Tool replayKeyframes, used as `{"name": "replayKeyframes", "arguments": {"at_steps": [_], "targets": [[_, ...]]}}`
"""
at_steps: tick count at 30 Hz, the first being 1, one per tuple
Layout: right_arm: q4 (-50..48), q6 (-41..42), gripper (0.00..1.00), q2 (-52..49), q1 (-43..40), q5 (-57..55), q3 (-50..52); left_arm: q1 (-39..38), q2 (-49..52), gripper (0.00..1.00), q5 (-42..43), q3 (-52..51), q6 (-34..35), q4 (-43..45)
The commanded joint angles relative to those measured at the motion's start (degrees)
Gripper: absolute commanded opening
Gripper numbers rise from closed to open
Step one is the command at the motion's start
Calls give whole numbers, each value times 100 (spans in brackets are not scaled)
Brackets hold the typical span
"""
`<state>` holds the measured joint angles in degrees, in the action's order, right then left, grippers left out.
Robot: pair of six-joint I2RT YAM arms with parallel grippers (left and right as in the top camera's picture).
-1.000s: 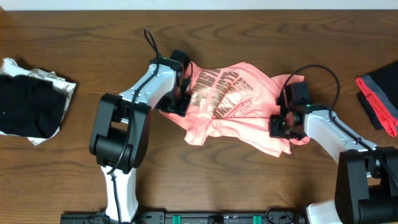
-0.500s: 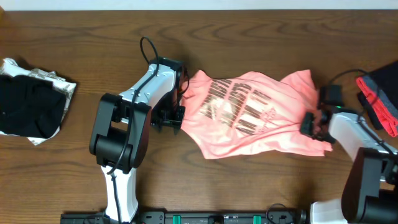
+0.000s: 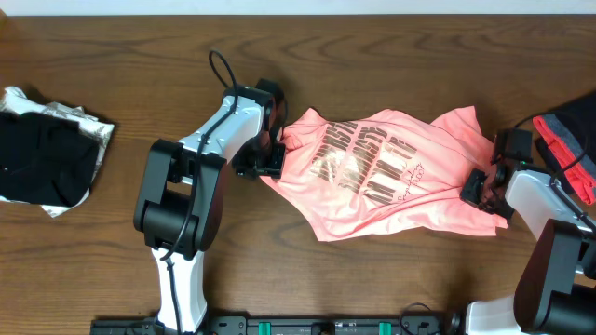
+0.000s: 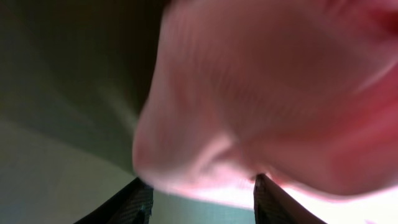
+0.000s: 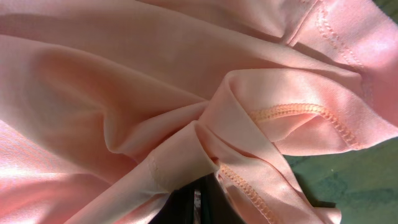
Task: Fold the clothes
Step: 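Pull the shirt edges outward with both grippers to spread it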
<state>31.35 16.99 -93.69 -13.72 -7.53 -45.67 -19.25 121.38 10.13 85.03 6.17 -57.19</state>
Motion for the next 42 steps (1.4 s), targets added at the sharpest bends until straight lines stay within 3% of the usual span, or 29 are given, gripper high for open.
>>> {"name": "replayKeyframes", "arguments": {"at_steps": [1, 7, 12, 14, 17, 19, 24, 32, 42], "targets": [[55, 79, 5, -205, -85, 52, 234, 39, 63, 53, -304, -15, -136, 247], [55, 79, 5, -205, -85, 52, 234, 70, 66, 54, -457, -15, -402, 763], [63, 76, 4, -205, -85, 50, 234, 70, 68, 53, 212, -22, -448, 601], [59, 76, 5, -205, -85, 50, 234, 70, 68, 43, 507, -42, -448, 501], [59, 76, 4, -205, -85, 50, 234, 70, 68, 14, 1080, -44, -553, 149], [59, 76, 4, -205, -85, 50, 234, 70, 66, 6, 1296, -44, -669, -72], [55, 76, 3, -205, -85, 50, 234, 164, -2, 6, 1224, -44, -697, -597], [55, 76, 3, -205, -90, 50, 234, 960, -492, 6, 767, -44, 476, -1508], [149, 76, 4, -205, -90, 52, 234, 1432, -503, 6, 417, -59, 332, -2295]]}}
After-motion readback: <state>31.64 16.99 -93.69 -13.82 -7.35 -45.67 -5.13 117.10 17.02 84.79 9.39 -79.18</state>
